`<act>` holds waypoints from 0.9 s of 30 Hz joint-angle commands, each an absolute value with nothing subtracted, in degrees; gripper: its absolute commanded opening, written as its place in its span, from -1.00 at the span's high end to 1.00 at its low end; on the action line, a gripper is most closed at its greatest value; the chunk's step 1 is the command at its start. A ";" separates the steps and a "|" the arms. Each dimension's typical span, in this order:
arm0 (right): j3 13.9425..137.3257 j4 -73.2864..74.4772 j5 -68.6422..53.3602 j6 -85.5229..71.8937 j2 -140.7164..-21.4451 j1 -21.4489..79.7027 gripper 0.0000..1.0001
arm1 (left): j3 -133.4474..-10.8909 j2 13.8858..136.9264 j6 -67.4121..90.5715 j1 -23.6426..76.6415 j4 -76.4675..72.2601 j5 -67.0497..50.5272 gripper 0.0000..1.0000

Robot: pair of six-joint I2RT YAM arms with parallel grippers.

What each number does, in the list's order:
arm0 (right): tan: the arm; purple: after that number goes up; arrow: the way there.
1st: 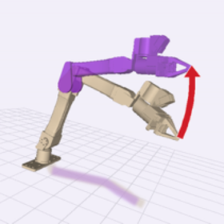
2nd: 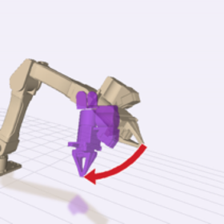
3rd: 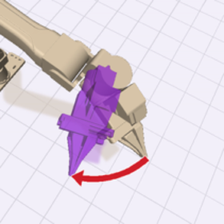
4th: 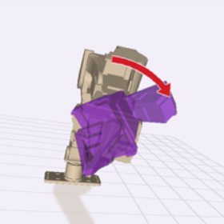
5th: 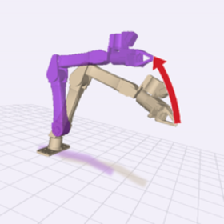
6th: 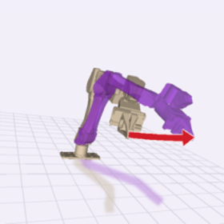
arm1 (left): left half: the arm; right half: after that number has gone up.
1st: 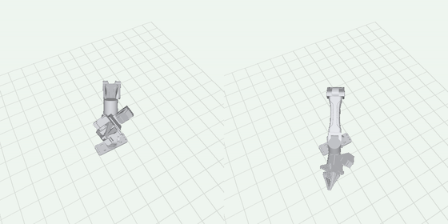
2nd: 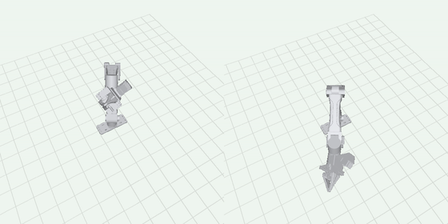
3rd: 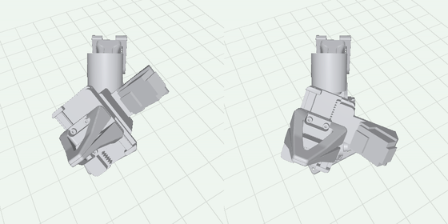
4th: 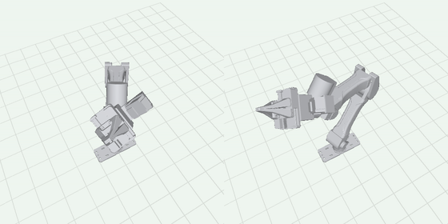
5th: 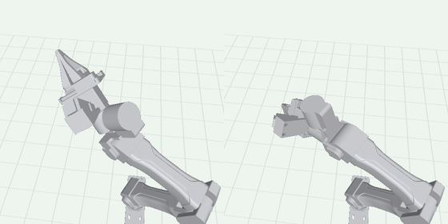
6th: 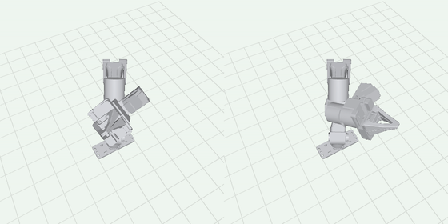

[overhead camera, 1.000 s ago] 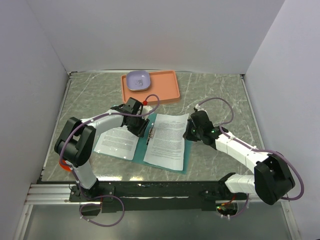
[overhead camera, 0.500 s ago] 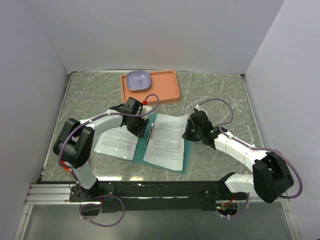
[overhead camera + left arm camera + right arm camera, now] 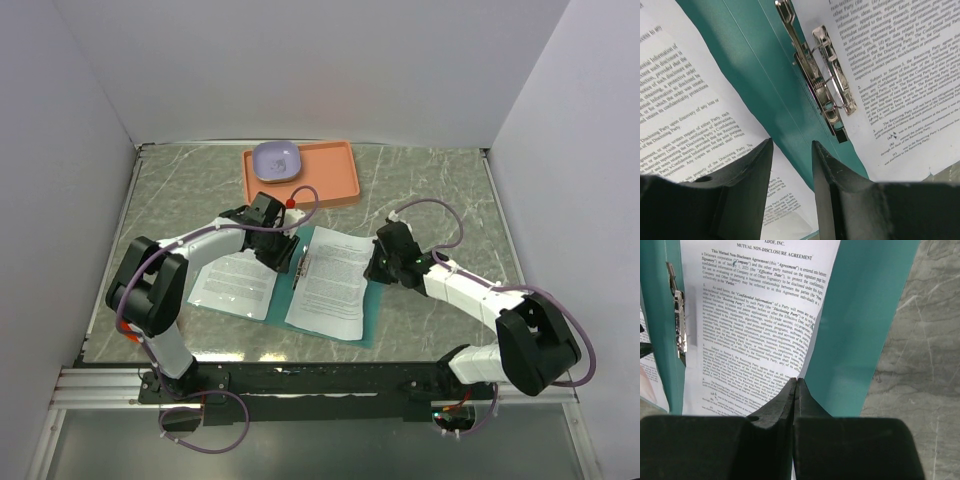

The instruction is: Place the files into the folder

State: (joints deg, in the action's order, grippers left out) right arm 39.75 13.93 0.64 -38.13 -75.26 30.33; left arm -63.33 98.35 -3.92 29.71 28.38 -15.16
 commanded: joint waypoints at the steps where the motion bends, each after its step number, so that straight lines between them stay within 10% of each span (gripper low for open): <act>1: 40.69 12.39 1.14 -39.02 -75.32 30.15 0.96 | -66.62 98.87 -4.66 29.97 27.16 -16.17 0.14; 5: 41.13 13.97 2.28 -38.85 -75.15 30.06 0.06 | -67.41 100.98 -5.10 30.15 26.46 -15.38 0.14; 9: 42.10 16.26 3.69 -37.88 -74.53 29.97 -0.40 | -66.80 101.16 -5.45 30.15 26.19 -15.03 0.15; 19: 44.99 22.58 4.83 -39.37 -68.91 30.06 -0.72 | -66.79 97.21 -5.54 29.71 28.91 -15.55 0.15; 27: 46.06 25.15 6.25 -40.43 -65.13 30.06 -0.54 | -67.86 92.38 -7.90 28.13 32.08 -14.24 0.14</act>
